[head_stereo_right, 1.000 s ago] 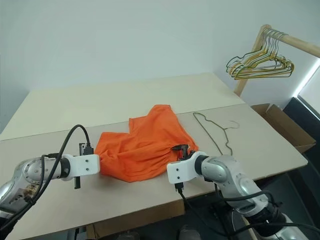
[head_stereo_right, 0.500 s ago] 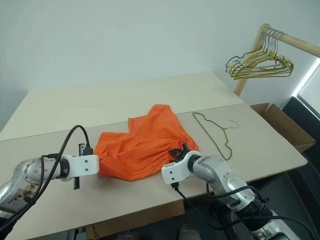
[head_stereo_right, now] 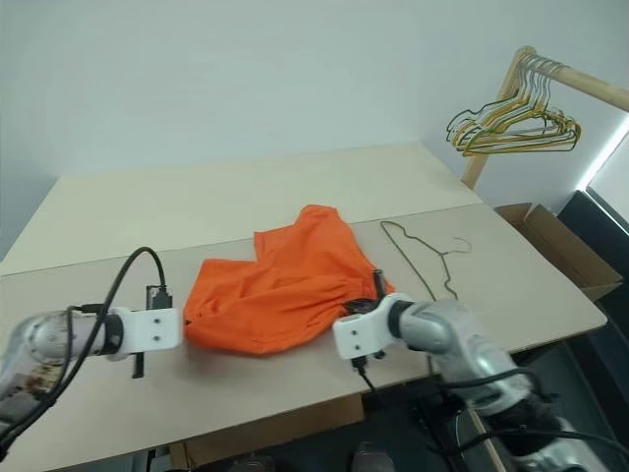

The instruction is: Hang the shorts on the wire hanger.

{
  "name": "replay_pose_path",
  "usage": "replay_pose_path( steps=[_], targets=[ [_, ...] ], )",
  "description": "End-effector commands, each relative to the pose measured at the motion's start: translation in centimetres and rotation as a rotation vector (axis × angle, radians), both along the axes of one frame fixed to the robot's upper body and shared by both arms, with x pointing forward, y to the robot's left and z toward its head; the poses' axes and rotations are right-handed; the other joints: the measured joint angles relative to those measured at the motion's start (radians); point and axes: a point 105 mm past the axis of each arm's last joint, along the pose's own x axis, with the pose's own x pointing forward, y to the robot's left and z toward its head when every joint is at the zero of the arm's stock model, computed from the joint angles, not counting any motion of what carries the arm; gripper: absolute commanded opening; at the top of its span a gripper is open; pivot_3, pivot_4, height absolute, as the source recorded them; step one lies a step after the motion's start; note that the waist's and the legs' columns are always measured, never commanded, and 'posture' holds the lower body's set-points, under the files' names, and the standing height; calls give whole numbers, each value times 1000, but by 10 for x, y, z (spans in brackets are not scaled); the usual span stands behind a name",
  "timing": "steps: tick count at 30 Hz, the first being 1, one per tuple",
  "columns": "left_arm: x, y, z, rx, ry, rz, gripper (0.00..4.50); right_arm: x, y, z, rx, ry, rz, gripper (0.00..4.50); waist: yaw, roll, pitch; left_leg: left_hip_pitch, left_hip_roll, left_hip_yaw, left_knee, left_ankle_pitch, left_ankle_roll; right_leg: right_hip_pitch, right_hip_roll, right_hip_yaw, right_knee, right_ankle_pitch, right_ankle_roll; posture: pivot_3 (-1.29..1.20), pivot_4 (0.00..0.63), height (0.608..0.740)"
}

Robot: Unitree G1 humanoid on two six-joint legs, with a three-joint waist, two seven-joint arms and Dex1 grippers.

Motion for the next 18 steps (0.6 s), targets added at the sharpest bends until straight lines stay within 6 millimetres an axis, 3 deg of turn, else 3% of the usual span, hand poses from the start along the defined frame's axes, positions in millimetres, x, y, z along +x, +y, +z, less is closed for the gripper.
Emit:
replay_pose_path(
  steps=[1,5,9,13,14,17,18],
  targets=[
    [-14,-1,22,-19,28,-120,0,-29,-9,29,36,116,159,39,-1,0,0,0,0,0,0,0,0,0,0,0,0,0,0,-68,0,740],
    [-16,0,25,-40,51,-164,0,-34,-19,40,58,231,193,39,-5,0,0,2,1,0,0,0,0,2,0,1,0,0,0,-68,0,740],
    [14,-14,37,-114,-57,-129,0,8,-10,57,163,142,123,39,-3,0,1,4,1,2,1,0,1,2,1,2,1,2,-1,-72,0,740],
    [86,-23,82,-253,-272,47,0,78,0,90,264,-11,-13,39,0,-2,2,4,0,2,2,6,6,4,2,2,0,10,2,-77,0,740],
    [103,-21,92,-262,-316,86,0,93,0,96,257,-51,-33,39,-1,-2,1,4,-1,2,2,11,0,4,2,2,0,14,-2,-75,0,740],
    [173,-6,149,-252,-582,288,0,152,0,132,247,-251,-177,39,-7,-2,1,1,-4,3,2,12,0,2,2,2,1,15,-2,-58,0,740],
    [194,-2,179,-236,-722,366,0,171,0,151,245,-359,-244,39,-12,-3,2,-1,-5,3,1,13,0,0,2,1,-1,16,-2,-50,0,740]
  ],
)
